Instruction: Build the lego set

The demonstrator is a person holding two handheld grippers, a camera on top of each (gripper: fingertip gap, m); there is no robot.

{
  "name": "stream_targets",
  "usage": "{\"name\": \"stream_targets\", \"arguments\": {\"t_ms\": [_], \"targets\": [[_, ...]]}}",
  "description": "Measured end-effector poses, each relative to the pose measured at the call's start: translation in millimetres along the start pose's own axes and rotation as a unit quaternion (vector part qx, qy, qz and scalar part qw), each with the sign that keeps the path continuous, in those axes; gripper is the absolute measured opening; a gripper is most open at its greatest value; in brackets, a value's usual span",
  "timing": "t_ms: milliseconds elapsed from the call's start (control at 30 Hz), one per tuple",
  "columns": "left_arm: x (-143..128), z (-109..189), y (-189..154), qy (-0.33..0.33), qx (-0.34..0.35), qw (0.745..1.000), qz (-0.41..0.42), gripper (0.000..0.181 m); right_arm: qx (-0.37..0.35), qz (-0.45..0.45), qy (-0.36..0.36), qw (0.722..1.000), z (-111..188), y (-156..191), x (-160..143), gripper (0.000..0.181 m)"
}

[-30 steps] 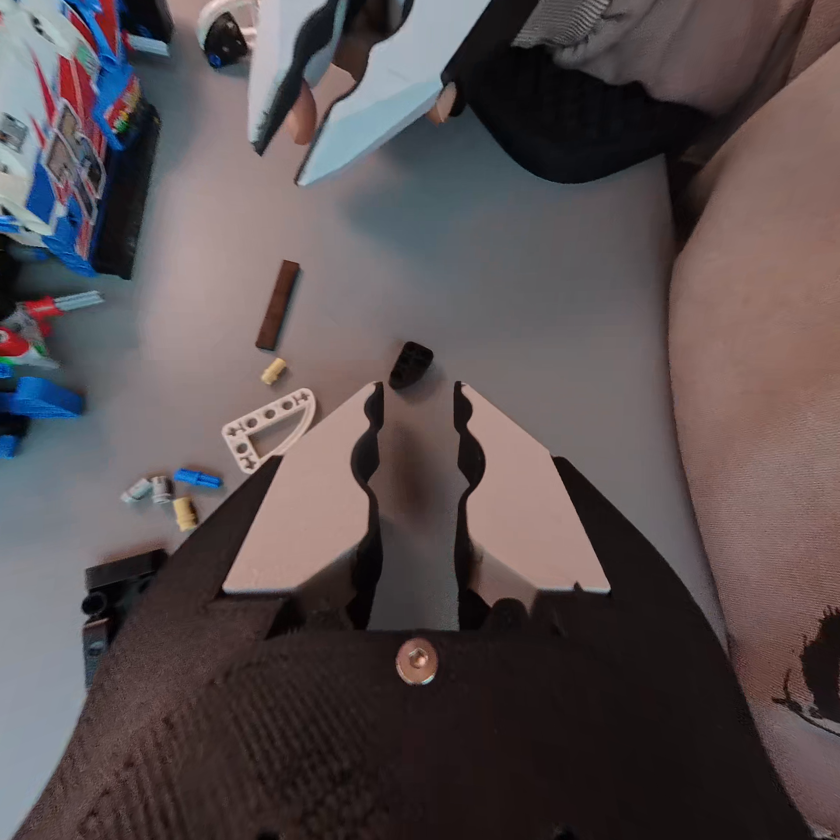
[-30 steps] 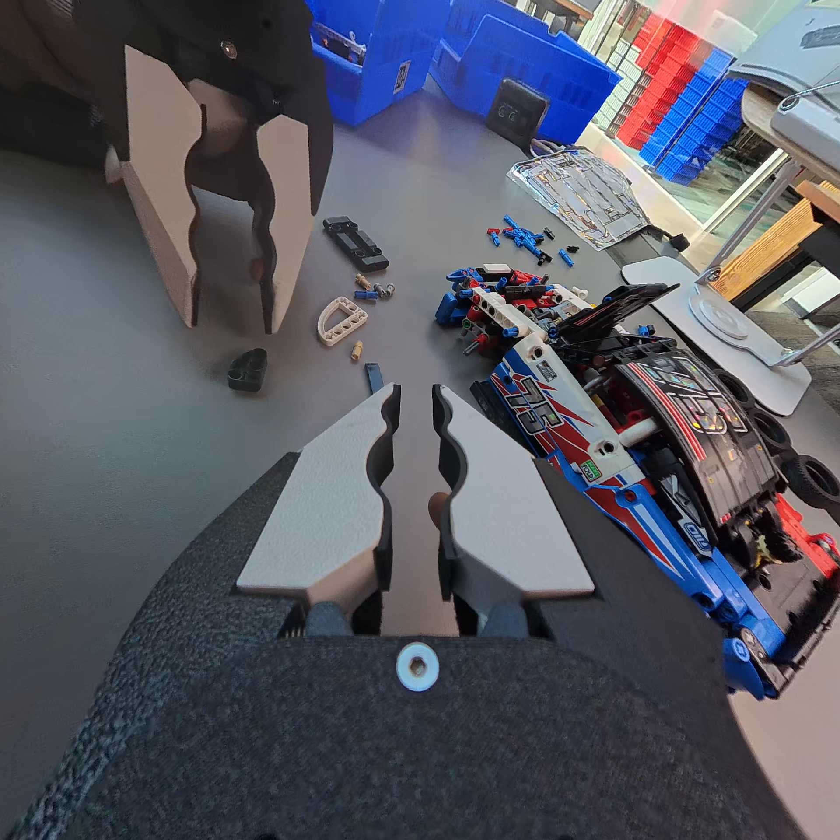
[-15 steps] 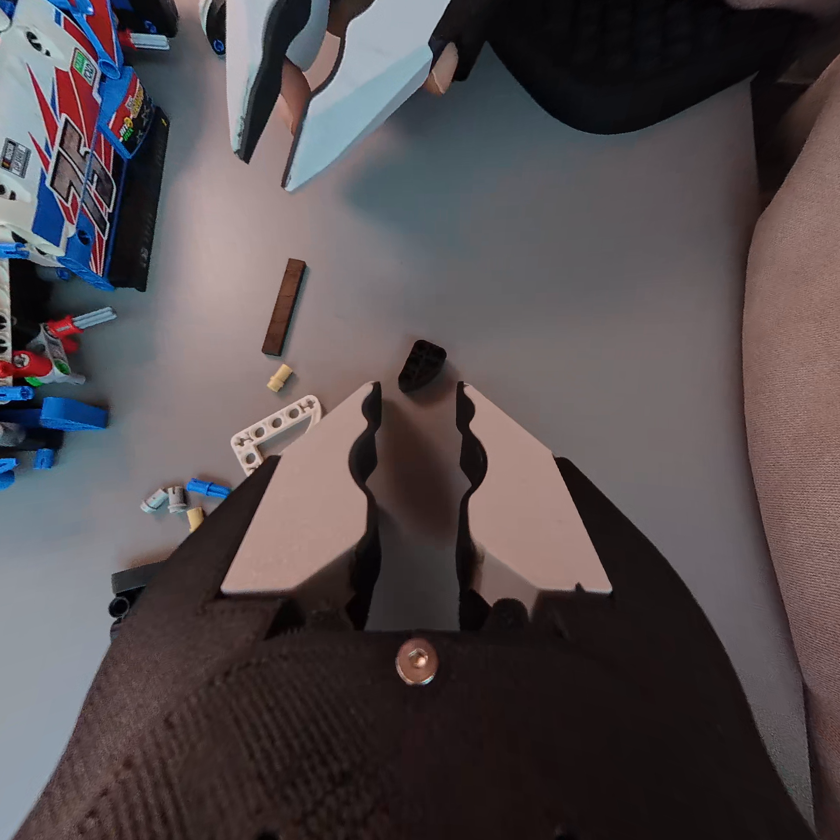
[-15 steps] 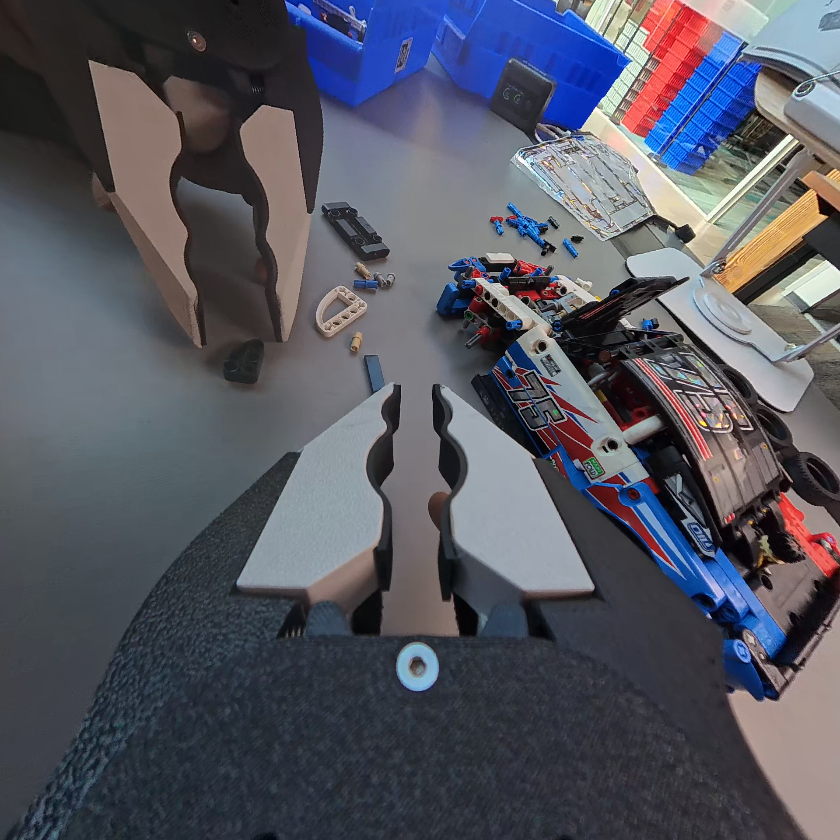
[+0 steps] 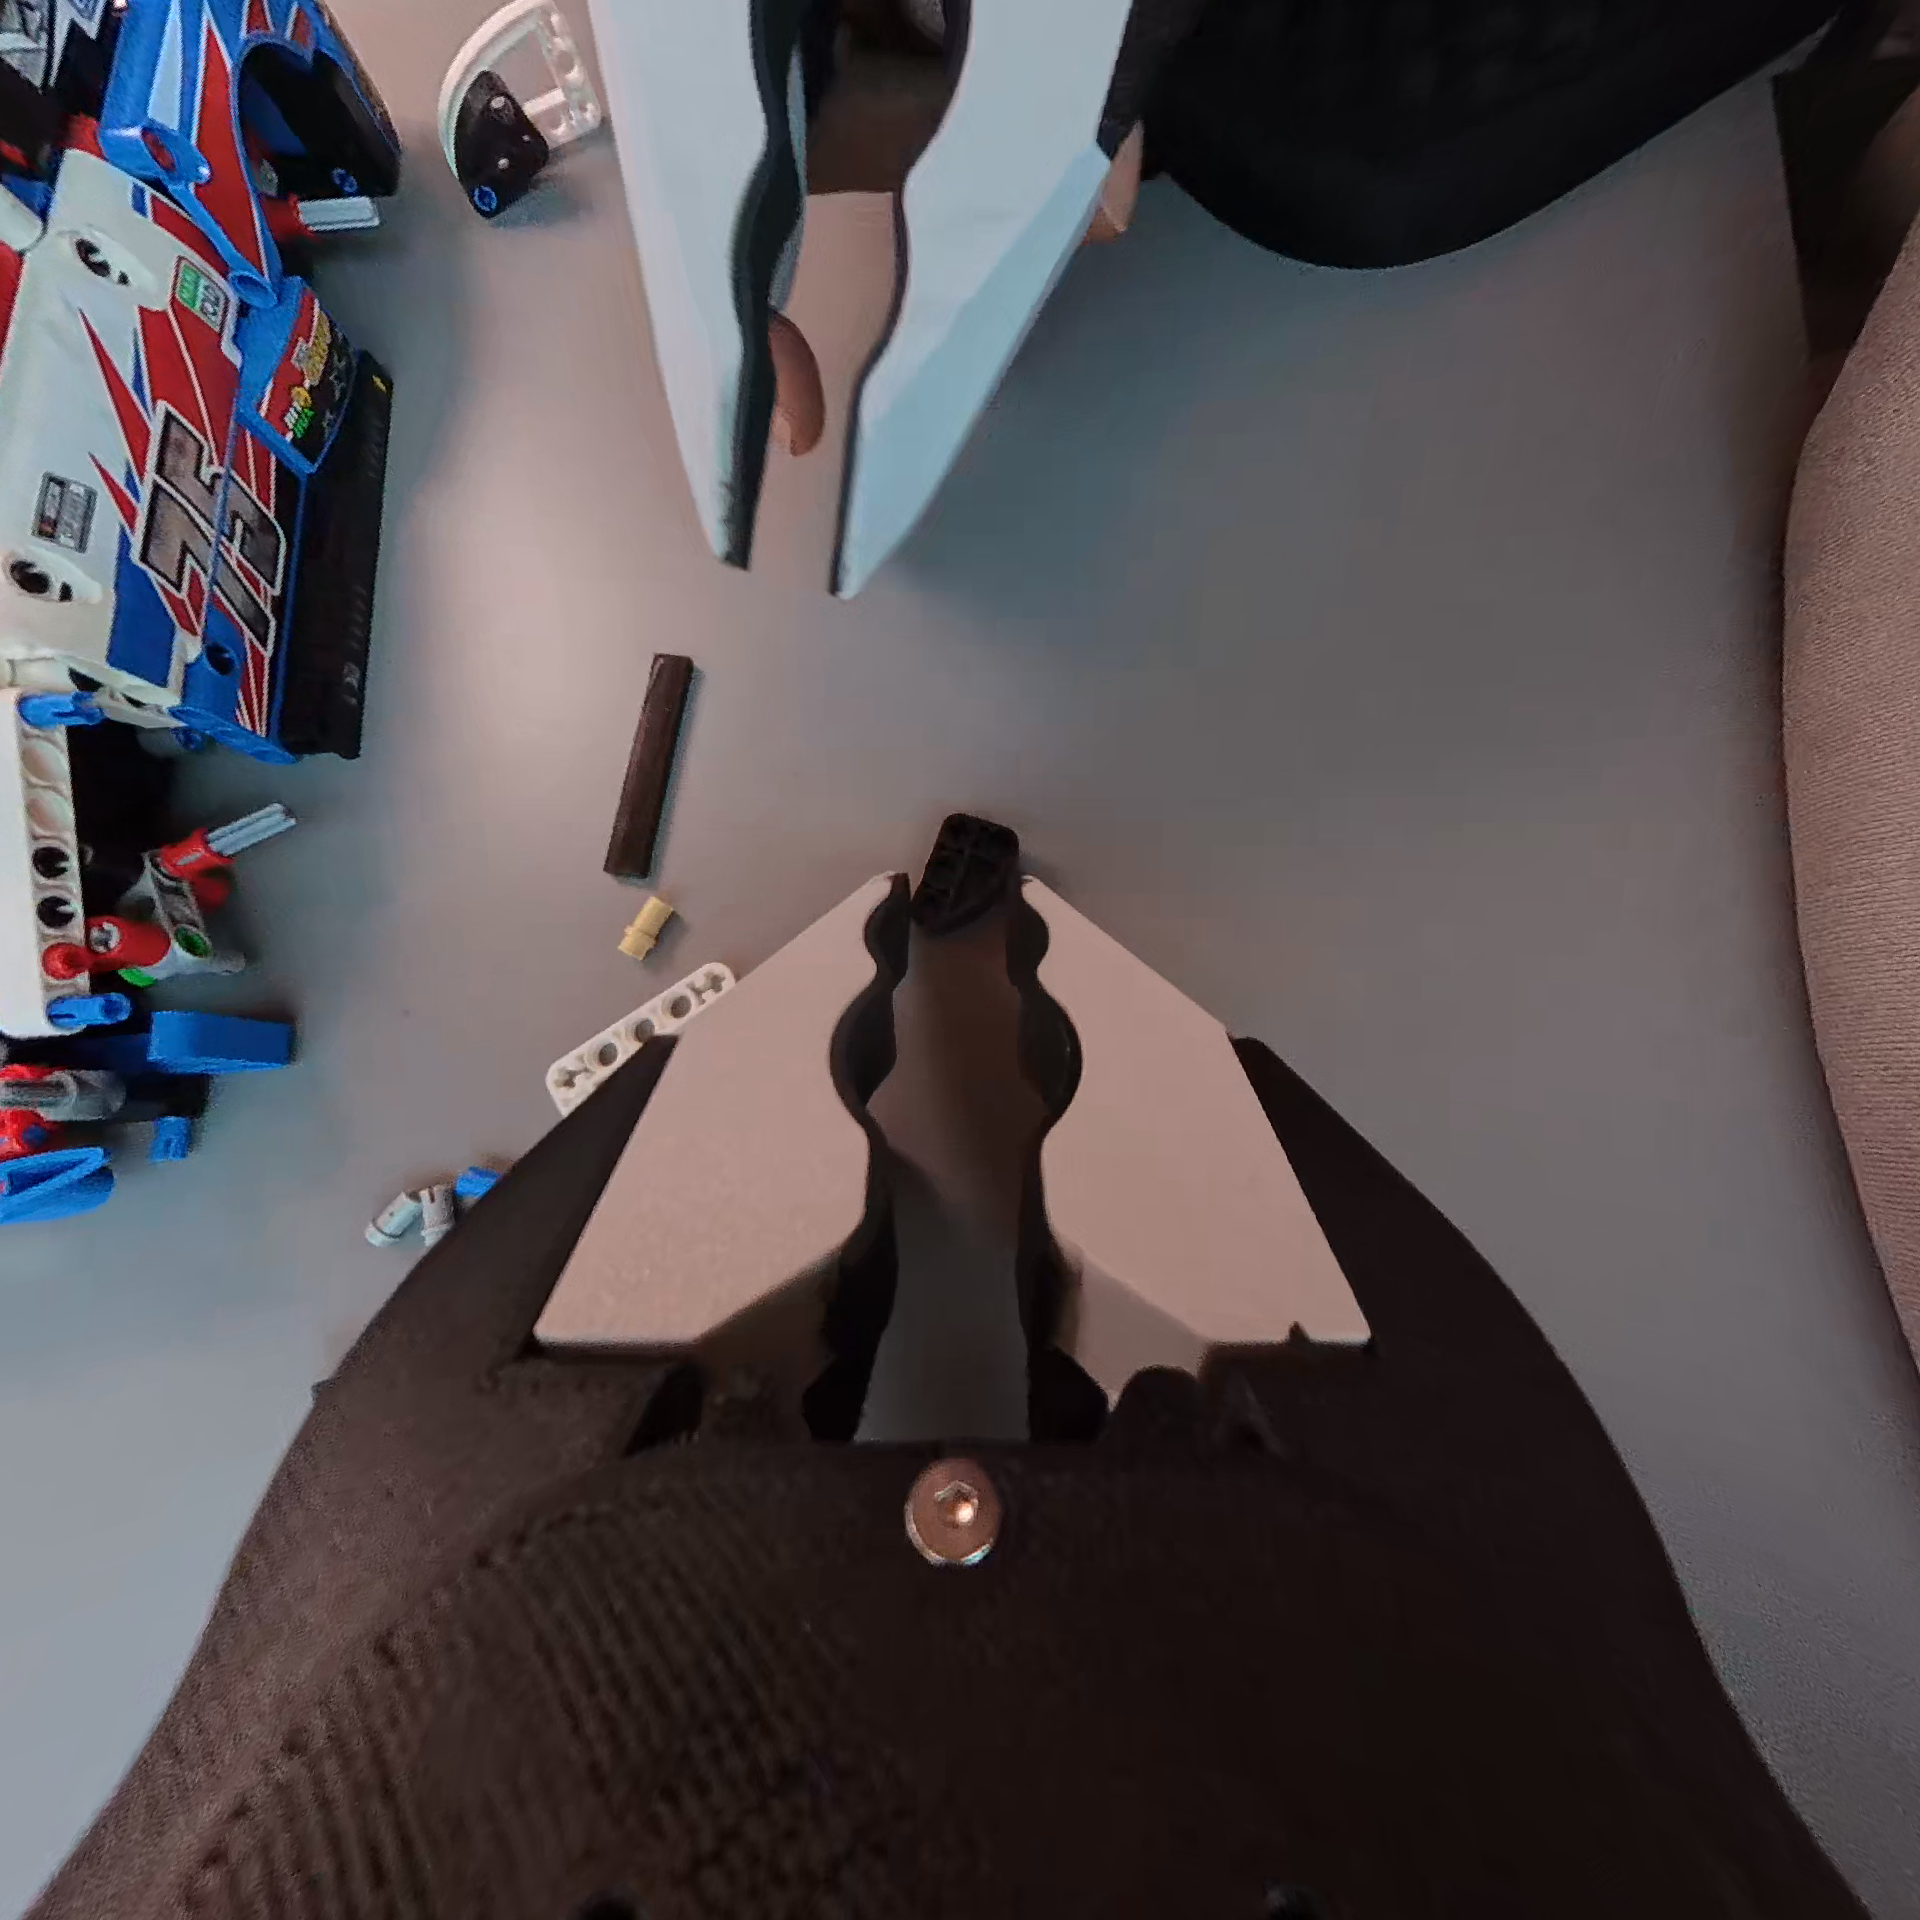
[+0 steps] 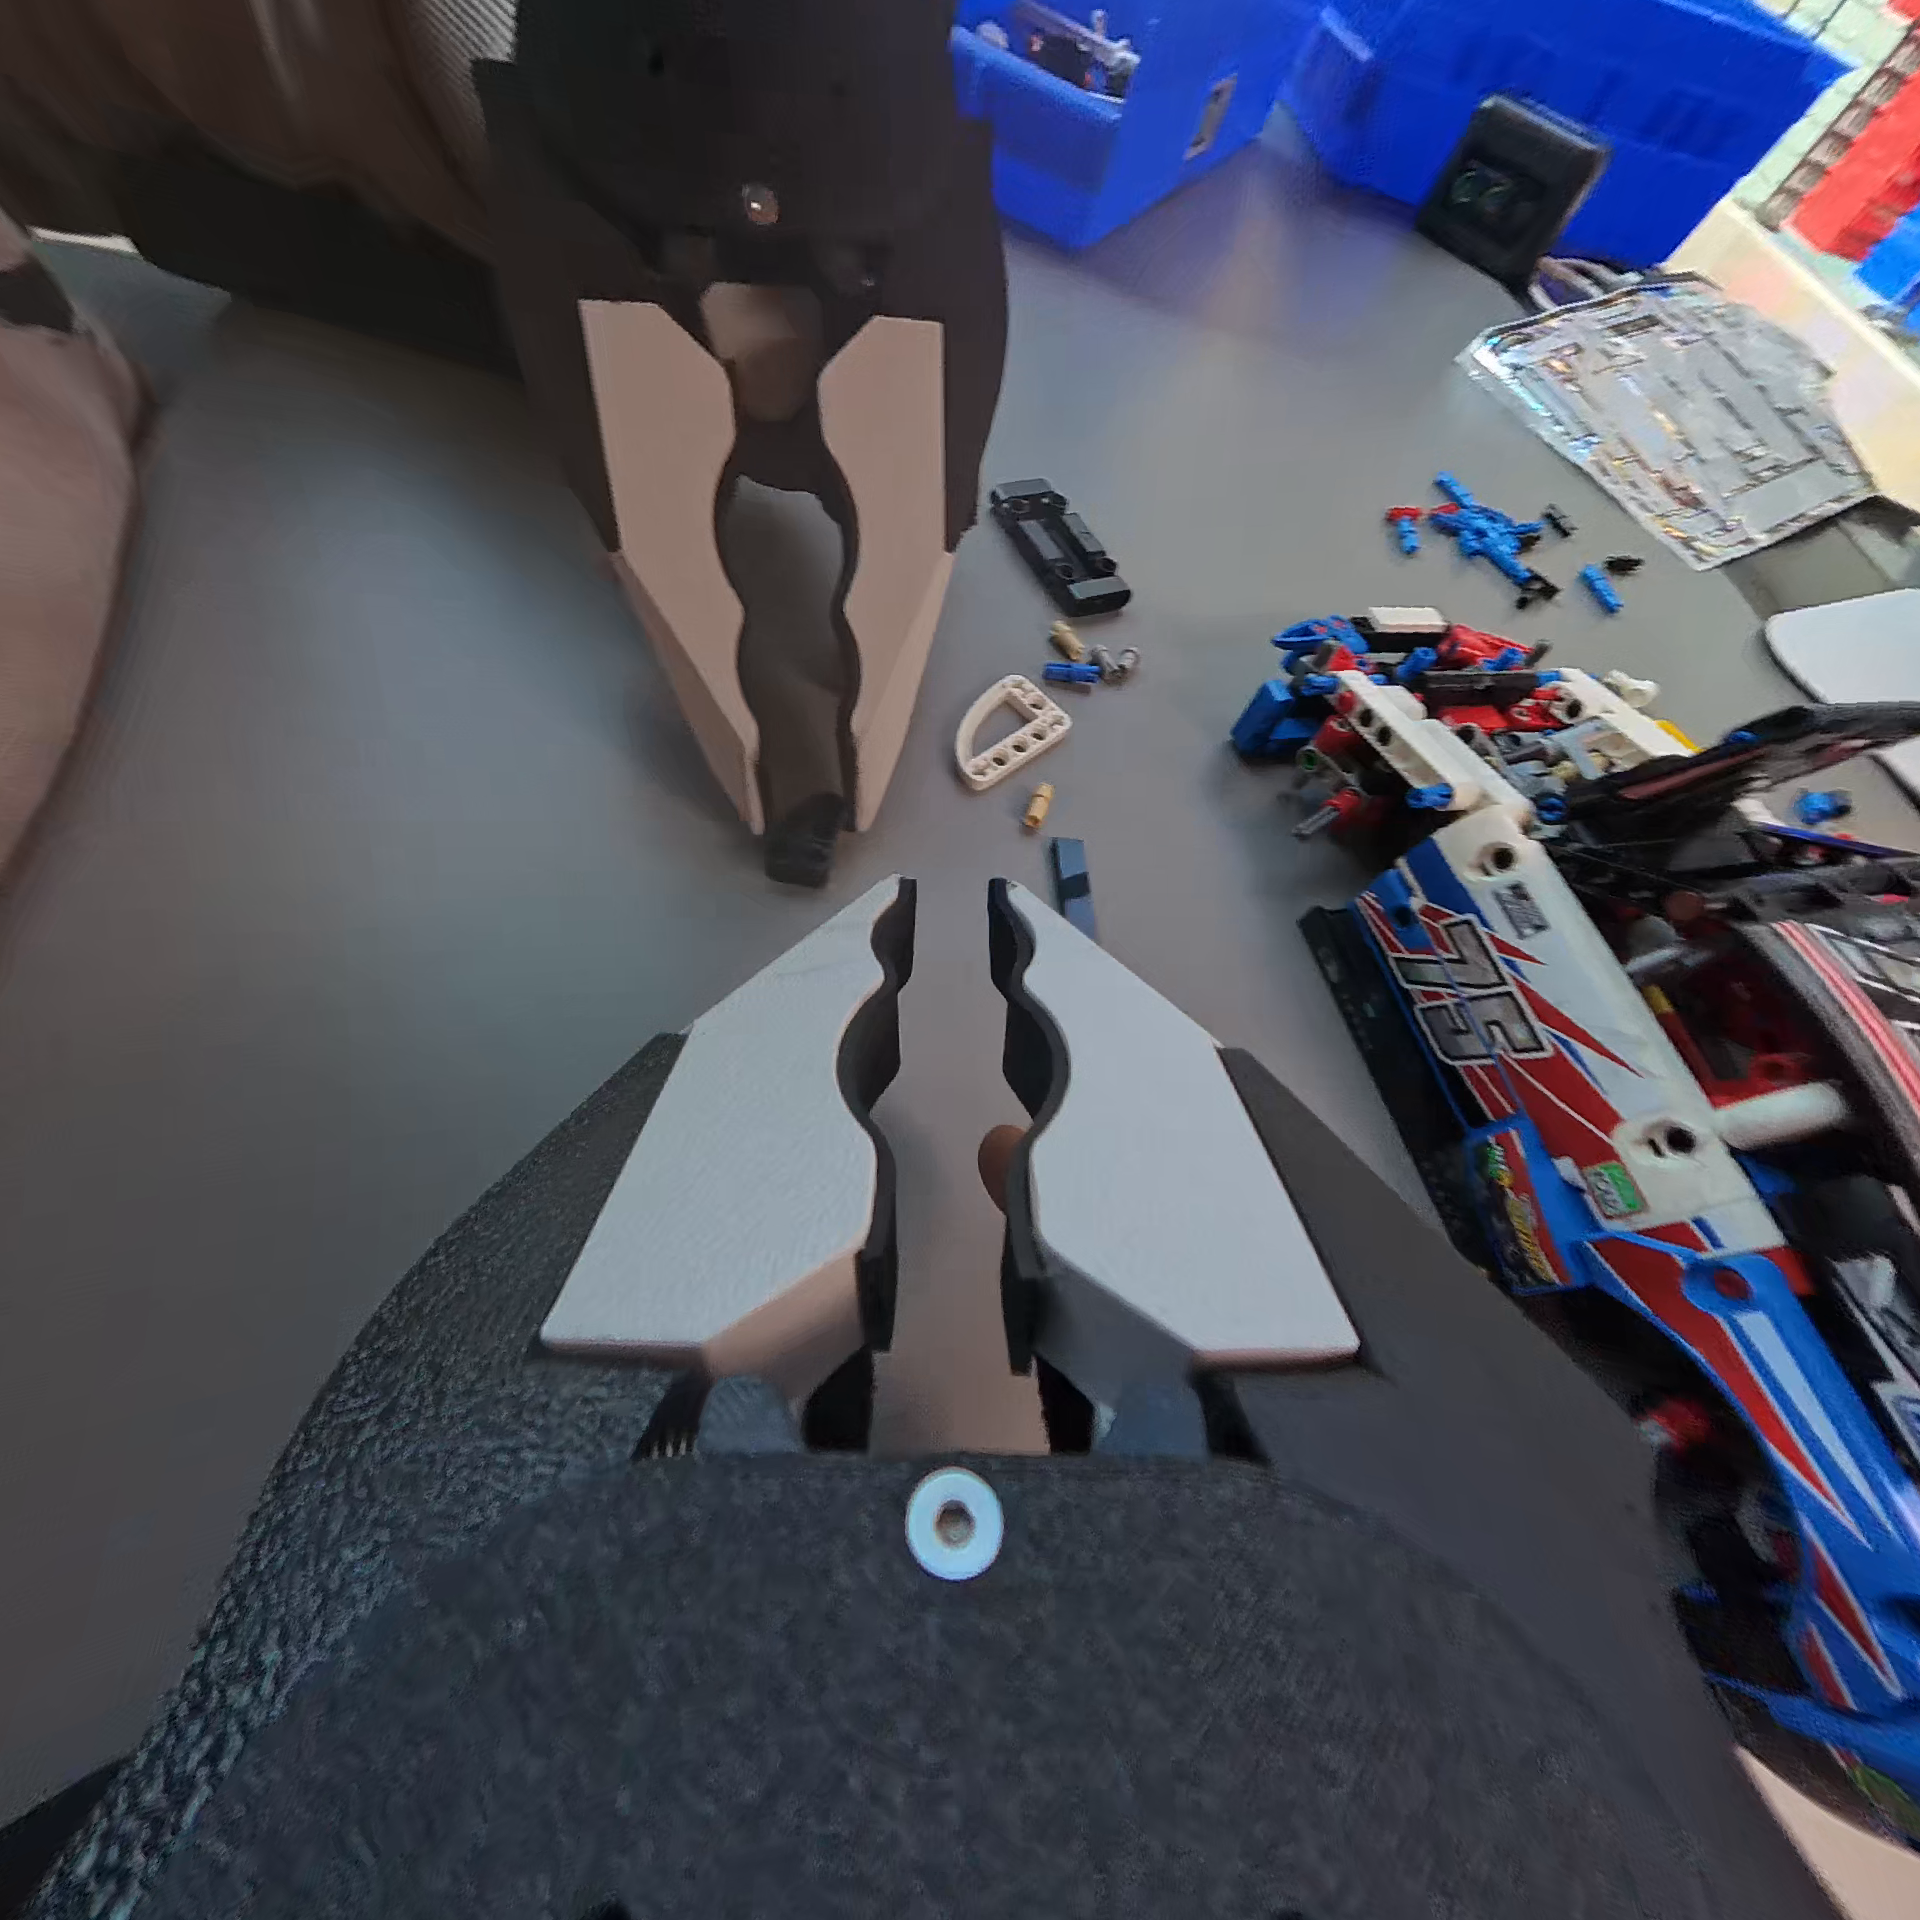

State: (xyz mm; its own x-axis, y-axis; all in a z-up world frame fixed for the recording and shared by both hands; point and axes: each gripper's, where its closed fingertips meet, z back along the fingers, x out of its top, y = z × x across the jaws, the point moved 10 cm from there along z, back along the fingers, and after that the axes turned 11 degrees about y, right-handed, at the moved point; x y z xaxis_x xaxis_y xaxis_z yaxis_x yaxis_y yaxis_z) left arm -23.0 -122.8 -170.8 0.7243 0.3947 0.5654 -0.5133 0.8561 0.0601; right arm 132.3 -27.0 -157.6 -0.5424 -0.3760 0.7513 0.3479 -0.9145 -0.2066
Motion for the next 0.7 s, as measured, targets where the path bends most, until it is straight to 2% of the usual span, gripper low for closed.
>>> {"name": "stream_targets", "arguments": {"t_ms": [33, 100, 200, 233, 333, 400, 500, 700], "targets": [[1, -1, 0, -0.001, 0.006, 1.000, -0.004, 0.014, 0.017, 0.004, 0.000, 1.000, -1, 4, 2, 0.011], [3, 1, 2, -0.015, 0.002, 1.000, 0.008, 0.012, 0.035, 0.025, 0.000, 0.999, -2, 11, 5, 0.014], [5, 10, 12, -0.083, -0.068, 0.990, 0.093, 0.010, 0.019, 0.056, -0.012, 0.998, -4, 18, 12, 0.026], [5, 13, 15, -0.110, -0.097, 0.981, 0.126, 0.010, 0.002, 0.068, -0.019, 0.997, -4, 19, 14, 0.028], [5, 20, 24, -0.188, -0.185, 0.942, 0.210, 0.010, -0.043, 0.090, -0.031, 0.995, -3, 19, 20, 0.014], [4, 21, 26, -0.210, -0.228, 0.919, 0.241, 0.010, -0.059, 0.096, -0.048, 0.993, 0, 18, 21, 0.009], [4, 20, 26, -0.227, -0.258, 0.905, 0.252, 0.009, -0.028, 0.059, -0.068, 0.996, 6, 15, 21, 0.008], [6, 21, 20, -0.248, -0.271, 0.903, 0.224, 0.009, 0.024, 0.008, -0.104, 0.994, 14, 11, 21, 0.004]]}}
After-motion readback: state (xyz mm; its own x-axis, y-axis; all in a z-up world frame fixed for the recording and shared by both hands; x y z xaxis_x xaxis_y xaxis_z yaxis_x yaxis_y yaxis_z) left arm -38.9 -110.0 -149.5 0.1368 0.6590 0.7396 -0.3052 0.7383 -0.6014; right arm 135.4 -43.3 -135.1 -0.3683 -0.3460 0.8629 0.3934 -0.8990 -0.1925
